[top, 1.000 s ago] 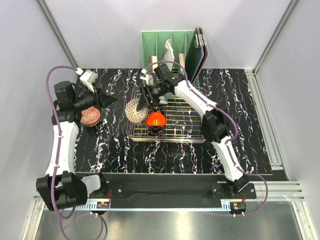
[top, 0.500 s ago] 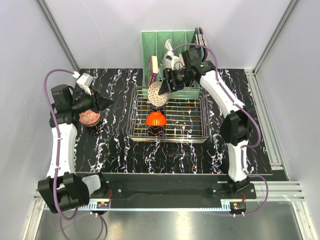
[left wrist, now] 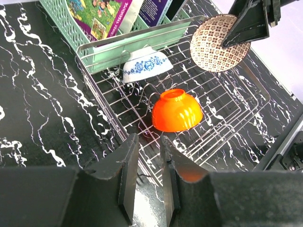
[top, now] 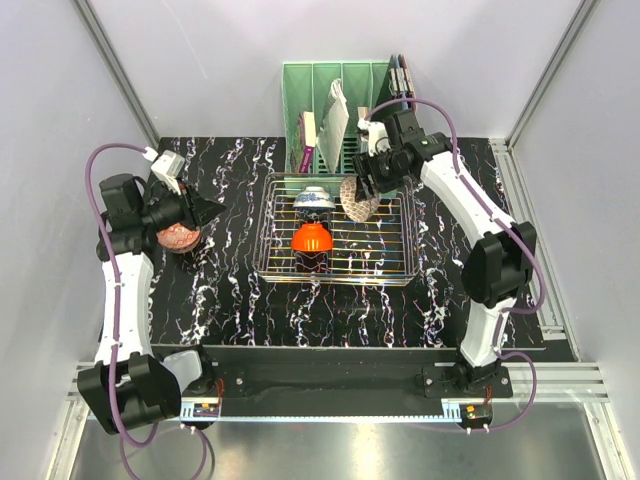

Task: Load the bowls into the dish rack

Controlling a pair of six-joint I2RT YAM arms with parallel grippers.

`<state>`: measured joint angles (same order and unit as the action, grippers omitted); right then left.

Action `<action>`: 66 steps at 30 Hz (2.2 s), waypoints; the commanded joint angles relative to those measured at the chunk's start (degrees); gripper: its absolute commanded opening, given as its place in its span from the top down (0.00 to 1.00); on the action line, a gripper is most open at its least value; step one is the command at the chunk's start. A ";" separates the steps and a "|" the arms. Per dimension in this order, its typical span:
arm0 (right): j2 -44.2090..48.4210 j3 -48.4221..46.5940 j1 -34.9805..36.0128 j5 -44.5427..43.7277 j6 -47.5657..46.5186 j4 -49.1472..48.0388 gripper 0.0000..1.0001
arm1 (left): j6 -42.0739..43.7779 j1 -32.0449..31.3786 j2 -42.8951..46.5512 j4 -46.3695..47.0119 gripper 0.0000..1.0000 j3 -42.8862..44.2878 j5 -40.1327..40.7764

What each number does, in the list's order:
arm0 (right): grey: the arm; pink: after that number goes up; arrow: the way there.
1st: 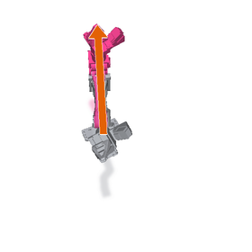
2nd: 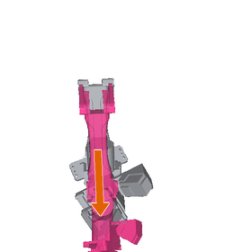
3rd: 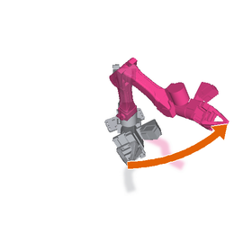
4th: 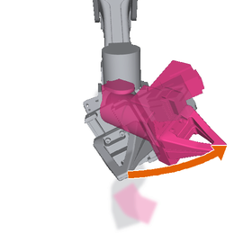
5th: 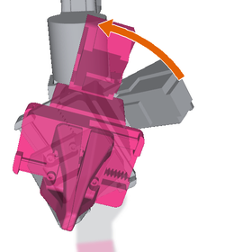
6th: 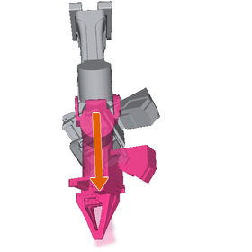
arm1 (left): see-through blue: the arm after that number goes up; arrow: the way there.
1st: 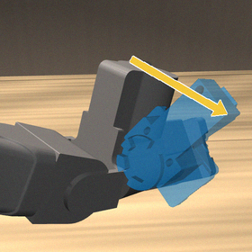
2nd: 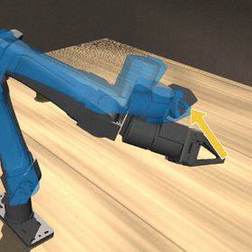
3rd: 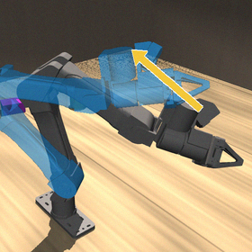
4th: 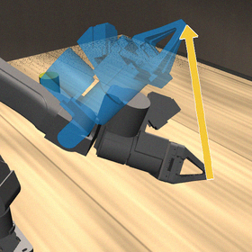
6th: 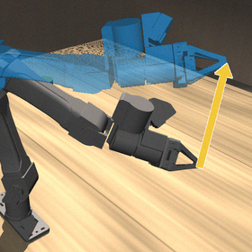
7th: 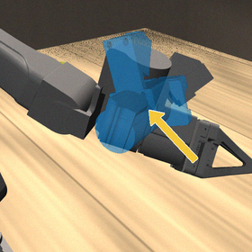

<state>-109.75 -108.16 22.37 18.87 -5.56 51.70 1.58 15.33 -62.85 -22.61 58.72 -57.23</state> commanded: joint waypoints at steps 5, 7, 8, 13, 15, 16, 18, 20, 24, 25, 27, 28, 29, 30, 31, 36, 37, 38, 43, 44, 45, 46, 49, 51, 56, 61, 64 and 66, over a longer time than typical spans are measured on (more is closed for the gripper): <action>8.24 5.15 -0.22 -16.31 -4.72 -5.90 1.00 | 1.67 0.49 2.20 0.20 0.73 -0.53 -1.30; 8.24 6.55 -0.22 -20.34 -5.86 -6.26 1.00 | 1.75 0.57 2.21 0.20 0.73 -0.54 -1.30; 8.15 6.99 -0.14 -21.93 -6.12 -6.70 1.00 | 1.76 0.58 2.21 0.11 0.73 -0.54 -1.39; 7.19 9.02 -0.14 -28.71 -8.58 -8.19 1.00 | 2.02 0.66 2.91 0.02 0.73 -0.97 -1.21; 6.14 9.19 -0.22 -30.99 -9.37 -8.55 1.00 | 2.19 0.75 3.17 -0.06 0.73 -1.15 -1.13; 5.78 9.19 -0.14 -31.44 -9.73 -8.64 1.00 | 2.28 0.75 3.17 -0.15 0.73 -1.24 -1.21; 4.64 9.02 -0.13 -32.75 -10.08 -8.99 1.00 | 2.37 0.75 3.26 -0.15 0.73 -1.24 -1.21; 3.33 8.58 -0.13 -33.20 -10.43 -9.16 1.00 | 2.63 0.84 3.43 -0.24 0.73 -1.33 -1.13; 1.04 7.88 0.65 -35.66 -11.49 -9.78 1.00 | 3.33 1.10 3.87 -0.59 0.73 -1.77 -1.13; 0.25 7.88 1.09 -35.92 -11.92 -9.87 1.00 | 3.60 1.19 3.96 -0.68 0.73 -1.85 -1.04; -0.72 7.96 1.62 -37.76 -12.28 -10.56 1.00 | 4.13 1.45 4.05 -0.94 0.73 -2.20 -1.13; -1.59 8.22 1.97 -38.29 -12.89 -11.00 1.00 | 4.22 1.63 4.14 -1.03 0.73 -2.20 -1.13; -2.04 8.40 2.76 -39.60 -13.16 -11.44 1.00 | 4.48 1.80 4.14 -1.12 0.73 -2.20 -1.30; -2.39 8.49 3.11 -40.22 -13.42 -12.14 1.00 | 4.57 1.89 4.14 -1.12 0.73 -2.38 -1.30; -3.18 8.75 3.64 -41.01 -14.12 -12.67 1.00 | 4.57 1.98 4.14 -1.21 0.73 -2.38 -1.39; -4.68 9.37 6.62 -46.73 -16.06 -15.22 1.00 | 5.79 2.77 4.58 -1.91 0.73 -2.91 -1.57; -4.94 9.81 7.07 -47.52 -16.93 -15.58 1.00 | 6.06 2.95 4.67 -2.00 0.73 -2.82 -1.65; -5.12 10.16 7.51 -49.35 -17.29 -16.01 1.00 | 6.41 3.30 4.67 -2.17 0.73 -2.82 -1.74; -6.17 12.18 10.23 -54.98 -20.36 -19.44 1.00 | 6.94 4.35 4.40 -2.61 0.73 -2.82 -2.80; -6.35 12.53 10.67 -57.17 -20.97 -20.06 1.00 | 7.11 4.62 4.58 -2.79 0.73 -2.91 -3.14; -6.44 13.40 11.11 -58.15 -21.50 -21.19 1.00 | 7.20 4.71 4.67 -2.79 0.73 -3.00 -3.24; -6.78 13.85 11.72 -60.16 -22.73 -21.99 1.00 | 7.29 4.79 4.75 -2.88 0.73 -3.08 -3.15; -7.05 15.34 12.34 -63.94 -25.19 -25.41 1.00 | 7.99 5.32 5.10 -3.31 0.73 -3.26 -3.67; -7.14 16.48 12.43 -65.45 -27.21 -28.05 1.00 | 8.52 5.85 5.37 -3.75 0.73 -3.26 -3.76; -7.05 19.38 13.14 -68.35 -30.56 -32.97 1.00 | 9.49 6.46 5.46 -4.55 0.73 -3.52 -4.20; -7.75 21.06 13.40 -69.50 -33.28 -35.62 1.00 | 9.40 6.90 5.02 -4.55 0.74 -3.35 -4.64; -8.54 22.20 13.58 -69.41 -34.25 -36.58 1.00 | 9.40 7.08 4.93 -4.55 0.74 -3.35 -4.73; -9.16 23.17 13.93 -69.41 -34.69 -37.11 1.00 | 9.40 7.26 4.84 -4.55 0.74 -3.17 -4.82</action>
<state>-118.10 -86.11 35.29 -46.89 -37.69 19.20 9.74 22.00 -58.35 -27.79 55.55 -59.77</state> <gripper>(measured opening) 0.676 0.264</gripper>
